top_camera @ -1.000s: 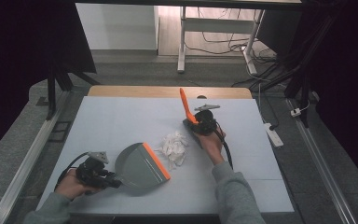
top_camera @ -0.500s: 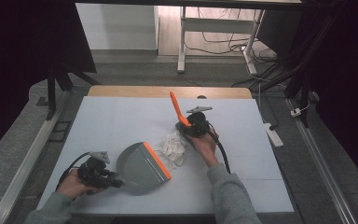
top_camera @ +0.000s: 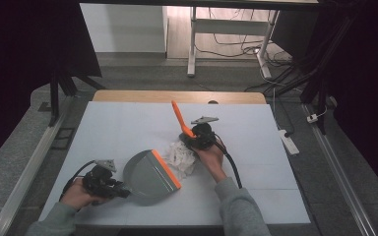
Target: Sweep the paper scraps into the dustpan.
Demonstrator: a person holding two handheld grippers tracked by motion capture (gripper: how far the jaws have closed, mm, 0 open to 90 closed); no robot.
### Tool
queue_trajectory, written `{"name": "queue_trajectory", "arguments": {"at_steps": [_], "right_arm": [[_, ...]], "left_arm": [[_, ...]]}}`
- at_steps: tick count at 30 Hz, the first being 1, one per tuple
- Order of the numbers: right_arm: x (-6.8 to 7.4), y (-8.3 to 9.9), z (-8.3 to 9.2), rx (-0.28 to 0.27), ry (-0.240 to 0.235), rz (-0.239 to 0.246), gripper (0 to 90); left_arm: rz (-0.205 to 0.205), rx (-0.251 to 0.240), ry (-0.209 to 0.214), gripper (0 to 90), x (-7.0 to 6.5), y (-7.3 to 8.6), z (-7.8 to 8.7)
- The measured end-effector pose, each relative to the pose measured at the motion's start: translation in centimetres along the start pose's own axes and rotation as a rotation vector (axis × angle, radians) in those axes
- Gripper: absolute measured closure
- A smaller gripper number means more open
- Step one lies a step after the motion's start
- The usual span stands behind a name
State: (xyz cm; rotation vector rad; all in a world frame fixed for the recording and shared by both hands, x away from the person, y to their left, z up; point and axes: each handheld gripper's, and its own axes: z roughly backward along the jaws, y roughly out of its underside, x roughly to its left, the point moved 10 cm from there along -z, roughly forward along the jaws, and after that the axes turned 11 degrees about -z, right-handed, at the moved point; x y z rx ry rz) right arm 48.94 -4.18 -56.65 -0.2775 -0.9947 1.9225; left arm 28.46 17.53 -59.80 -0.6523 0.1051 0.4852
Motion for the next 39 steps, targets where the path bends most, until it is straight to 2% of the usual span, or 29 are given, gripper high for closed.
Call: {"name": "queue_trajectory", "arguments": {"at_steps": [8, 23, 24, 25, 27, 29, 30, 31, 32, 33, 35, 39], "right_arm": [[1.7, 0.6, 0.1, 0.000, -0.041, 0.001, 69.7], [5.1, 1.4, -0.3, 0.007, -0.105, 0.039, 69.7], [5.7, 1.5, -0.3, 0.011, -0.115, 0.053, 69.7], [5.7, 1.5, -0.3, 0.011, -0.115, 0.053, 69.7], [6.9, 1.8, -0.3, 0.017, -0.146, 0.060, 69.7], [7.4, 1.8, -0.3, 0.018, -0.159, 0.065, 69.7], [8.3, 2.0, -0.3, 0.023, -0.178, 0.072, 69.6], [8.3, 2.0, -0.3, 0.023, -0.178, 0.072, 69.6], [9.1, 2.2, -0.4, 0.029, -0.195, 0.091, 69.7], [9.1, 2.2, -0.4, 0.029, -0.195, 0.091, 69.7], [10.5, 2.4, -0.3, 0.039, -0.225, 0.115, 69.7], [11.9, 2.6, -0.2, 0.046, -0.240, 0.155, 69.6]], "left_arm": [[0.002, 0.000, -0.002, 61.7, 0.0, 0.0, 0.0], [0.003, 0.000, -0.003, 61.7, -0.1, -0.1, 0.0], [0.003, 0.000, -0.003, 61.6, -0.1, -0.1, 0.0], [0.003, 0.000, -0.003, 61.6, -0.1, -0.1, 0.0], [0.003, 0.000, -0.004, 61.6, -0.1, -0.1, 0.0], [0.003, 0.001, -0.004, 61.7, -0.1, -0.1, 0.0], [0.004, 0.000, -0.004, 61.7, -0.1, -0.1, 0.0], [0.004, 0.001, -0.004, 61.7, -0.1, -0.1, 0.0], [0.004, 0.000, -0.004, 61.6, -0.1, -0.1, 0.0], [0.003, 0.001, -0.003, 61.6, -0.1, -0.1, 0.0], [0.003, 0.000, -0.003, 61.6, -0.1, -0.1, 0.0], [0.002, 0.001, -0.005, 61.6, -0.1, -0.1, 0.0]]}}
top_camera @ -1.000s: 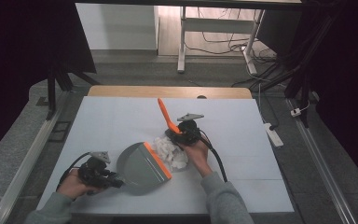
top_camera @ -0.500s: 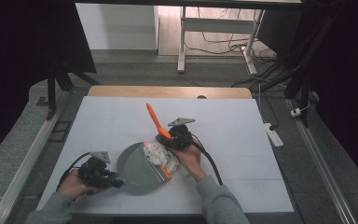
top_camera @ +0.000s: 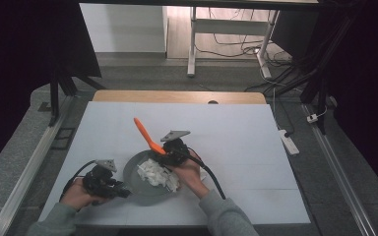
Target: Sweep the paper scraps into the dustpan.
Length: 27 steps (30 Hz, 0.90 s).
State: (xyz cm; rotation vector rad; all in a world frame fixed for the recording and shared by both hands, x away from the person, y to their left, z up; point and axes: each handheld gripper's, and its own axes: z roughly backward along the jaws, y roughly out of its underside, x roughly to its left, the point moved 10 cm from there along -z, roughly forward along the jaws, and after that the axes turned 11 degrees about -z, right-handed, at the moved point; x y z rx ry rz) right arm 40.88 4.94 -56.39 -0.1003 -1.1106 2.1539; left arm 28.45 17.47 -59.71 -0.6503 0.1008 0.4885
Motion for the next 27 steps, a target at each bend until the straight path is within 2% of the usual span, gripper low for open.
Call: {"name": "queue_trajectory", "arguments": {"at_steps": [1, 2, 3, 4, 5, 6, 8, 10, 13, 14, 16, 17, 18, 19, 20, 21, 27], "right_arm": [[0.9, -0.1, 0.0, -0.002, -0.021, 0.014, 69.7], [0.9, -0.1, 0.0, -0.002, -0.021, 0.014, 69.7], [1.7, -0.4, 0.3, -0.008, -0.042, 0.022, 69.7], [1.7, -0.4, 0.3, -0.008, -0.042, 0.022, 69.7], [1.9, -0.9, 0.8, -0.032, -0.037, 0.044, 69.7], [1.9, -0.9, 0.8, -0.032, -0.037, 0.044, 69.7], [1.1, -2.0, 2.2, -0.085, -0.022, 0.030, 69.6], [0.6, -2.3, 2.7, -0.101, -0.009, 0.024, 69.7], [-1.3, -3.0, 4.5, -0.141, 0.035, 0.003, 69.6], [-2.7, -3.1, 5.7, -0.161, 0.073, -0.012, 69.6], [-4.1, -2.9, 6.9, -0.173, 0.100, -0.039, 69.6], [-4.1, -2.9, 6.9, -0.173, 0.100, -0.039, 69.6], [-5.4, -2.4, 7.9, -0.175, 0.132, -0.062, 69.6], [-5.4, -2.4, 7.9, -0.175, 0.132, -0.062, 69.6], [-6.6, -1.7, 8.8, -0.173, 0.158, -0.078, 69.6], [-6.6, -1.7, 8.8, -0.173, 0.158, -0.078, 69.6], [-9.4, 0.0, 11.7, -0.192, 0.235, -0.127, 69.6]], "left_arm": [[-0.001, 0.000, 0.001, 61.7, 0.0, 0.0, 0.0], [0.000, 0.000, 0.001, 61.7, 0.0, 0.0, 0.0], [0.000, 0.000, 0.001, 61.7, 0.0, 0.0, 0.0], [0.000, 0.000, 0.001, 61.7, 0.0, 0.0, 0.0], [0.001, -0.001, 0.001, 61.7, 0.0, 0.0, 0.0], [0.001, -0.001, 0.001, 61.7, 0.0, 0.0, 0.0], [0.001, 0.001, 0.001, 61.7, 0.0, 0.0, 0.0], [0.000, 0.000, 0.000, 61.7, 0.0, 0.0, 0.0], [-0.001, 0.000, 0.001, 61.7, 0.0, 0.0, 0.0], [-0.001, 0.000, 0.001, 61.6, 0.0, 0.0, 0.0], [0.000, -0.001, 0.003, 61.7, 0.0, 0.0, 0.0], [0.000, 0.000, 0.002, 61.7, 0.0, 0.0, 0.0], [0.000, 0.000, 0.002, 61.7, 0.0, 0.0, 0.0], [0.000, 0.000, 0.002, 61.7, 0.0, 0.0, 0.0], [0.001, 0.001, 0.002, 61.7, -0.1, 0.0, 0.0], [0.000, 0.001, 0.001, 61.7, -0.1, 0.0, 0.0], [0.000, 0.001, 0.001, 61.7, -0.1, 0.0, 0.0]]}}
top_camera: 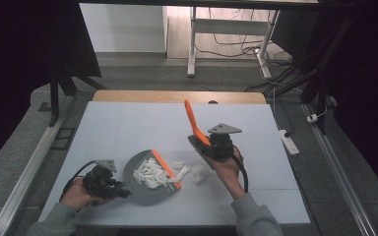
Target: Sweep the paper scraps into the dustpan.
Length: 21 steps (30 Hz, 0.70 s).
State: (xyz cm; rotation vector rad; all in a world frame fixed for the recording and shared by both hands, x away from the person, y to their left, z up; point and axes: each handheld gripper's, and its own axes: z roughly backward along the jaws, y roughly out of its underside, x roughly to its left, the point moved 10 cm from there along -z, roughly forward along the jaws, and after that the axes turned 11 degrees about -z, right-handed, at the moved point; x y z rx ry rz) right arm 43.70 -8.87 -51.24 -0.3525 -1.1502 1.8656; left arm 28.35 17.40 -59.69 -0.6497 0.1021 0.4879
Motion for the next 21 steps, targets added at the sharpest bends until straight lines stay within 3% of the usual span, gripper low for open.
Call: {"name": "queue_trajectory", "arguments": {"at_steps": [2, 3, 8, 14, 21], "right_arm": [[-1.8, 0.5, 0.9, 0.003, 0.047, -0.019, 69.6], [-1.8, 0.5, 0.9, 0.003, 0.047, -0.019, 69.6], [-4.6, 2.3, 1.6, 0.052, 0.128, -0.059, 69.6], [-4.7, 3.7, 1.5, 0.086, 0.136, -0.070, 69.6], [-3.5, 4.7, 0.1, 0.130, 0.134, -0.072, 69.6]], "left_arm": [[-0.002, 0.002, 0.001, 61.7, -0.1, 0.0, 0.0], [-0.005, 0.003, 0.002, 61.7, -0.1, 0.0, 0.0], [-0.018, 0.007, 0.012, 61.7, -0.4, -0.2, -0.2], [-0.021, 0.009, 0.012, 61.7, -0.4, -0.2, -0.2], [-0.026, 0.012, 0.021, 61.7, -0.7, -0.3, -0.3]]}}
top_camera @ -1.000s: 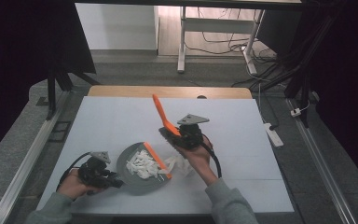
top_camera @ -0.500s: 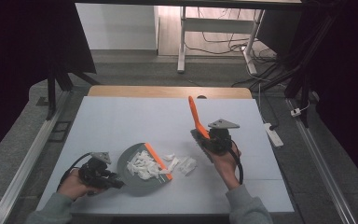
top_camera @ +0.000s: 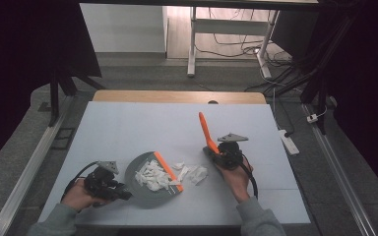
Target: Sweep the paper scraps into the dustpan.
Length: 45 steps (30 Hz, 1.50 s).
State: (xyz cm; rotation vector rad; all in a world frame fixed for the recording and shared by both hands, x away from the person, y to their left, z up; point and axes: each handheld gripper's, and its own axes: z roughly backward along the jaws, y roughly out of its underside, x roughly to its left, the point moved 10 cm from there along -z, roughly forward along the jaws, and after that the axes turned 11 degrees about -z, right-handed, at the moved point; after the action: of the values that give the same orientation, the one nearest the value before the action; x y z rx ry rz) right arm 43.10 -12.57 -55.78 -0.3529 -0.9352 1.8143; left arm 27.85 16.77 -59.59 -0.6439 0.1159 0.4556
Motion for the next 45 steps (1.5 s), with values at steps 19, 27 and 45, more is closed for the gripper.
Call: {"name": "queue_trajectory", "arguments": {"at_steps": [19, 27, 45], "right_arm": [[4.2, 0.4, -1.7, 0.017, -0.085, 0.007, 69.6], [7.1, 0.3, -2.6, 0.029, -0.136, 0.035, 69.7], [10.7, 0.6, -3.4, 0.053, -0.198, 0.096, 69.7]], "left_arm": [[-0.010, 0.005, 0.003, 61.7, -0.5, -0.4, -0.3], [-0.011, 0.003, 0.002, 61.7, -0.4, -0.5, -0.4], [-0.013, 0.001, 0.000, 61.6, -0.5, -0.7, -0.6]]}}
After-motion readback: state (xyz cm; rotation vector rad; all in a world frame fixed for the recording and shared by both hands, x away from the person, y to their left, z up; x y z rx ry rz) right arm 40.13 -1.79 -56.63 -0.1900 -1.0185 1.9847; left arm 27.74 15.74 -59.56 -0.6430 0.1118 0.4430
